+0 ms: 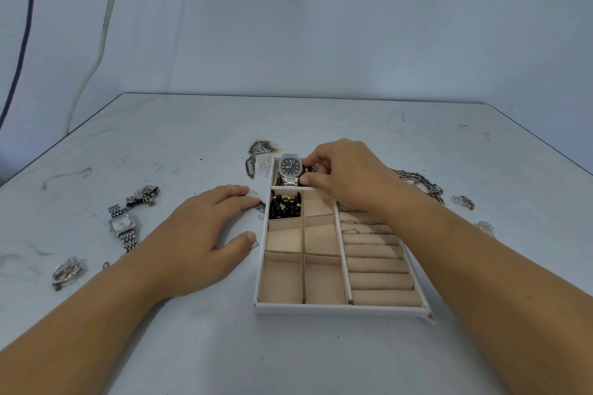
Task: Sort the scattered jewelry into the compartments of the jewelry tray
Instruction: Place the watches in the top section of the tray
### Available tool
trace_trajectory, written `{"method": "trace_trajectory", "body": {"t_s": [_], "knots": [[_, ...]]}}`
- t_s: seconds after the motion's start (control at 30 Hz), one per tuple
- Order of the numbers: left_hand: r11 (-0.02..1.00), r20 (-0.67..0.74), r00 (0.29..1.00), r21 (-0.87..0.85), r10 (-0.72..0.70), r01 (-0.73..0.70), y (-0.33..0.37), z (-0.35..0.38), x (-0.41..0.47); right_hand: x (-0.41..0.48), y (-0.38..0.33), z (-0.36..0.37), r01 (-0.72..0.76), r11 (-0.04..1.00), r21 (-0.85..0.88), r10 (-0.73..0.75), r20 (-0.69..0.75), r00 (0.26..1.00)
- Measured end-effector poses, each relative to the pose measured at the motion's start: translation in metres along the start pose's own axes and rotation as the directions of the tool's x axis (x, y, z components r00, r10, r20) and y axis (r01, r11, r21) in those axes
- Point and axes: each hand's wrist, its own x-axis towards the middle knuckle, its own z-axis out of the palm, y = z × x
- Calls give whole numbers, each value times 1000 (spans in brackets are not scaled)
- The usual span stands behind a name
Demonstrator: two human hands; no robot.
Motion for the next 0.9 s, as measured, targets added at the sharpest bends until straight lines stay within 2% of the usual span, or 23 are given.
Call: {"method": "trace_trajectory", "body": {"t_s": [0.23,0.4,0.5,0.6,0.77,0.9], "knots": [[1000,8,1000,20,-4,4,4,-2,0,-17,2,-2,78,992,-97,-73,60,996],[999,27,999,19,-36,36,12,-11,0,-23,0,-4,114,986,-121,-113,18,993],[994,-8,994,2,-109,109,9,-29,-5,-20,-12,-5,169,977,-126,-171,-6,985],[977,-19,979,67,-202,203,-4,-55,-15,-12,-30,2,224,969,-108,-224,6,974],[930,-109,934,110,-339,350,-36,-91,-48,4,-59,23,306,946,-109,-299,82,951],[905,-139,912,137,-385,403,-59,-104,-73,16,-82,36,361,924,-129,-344,139,929]]}}
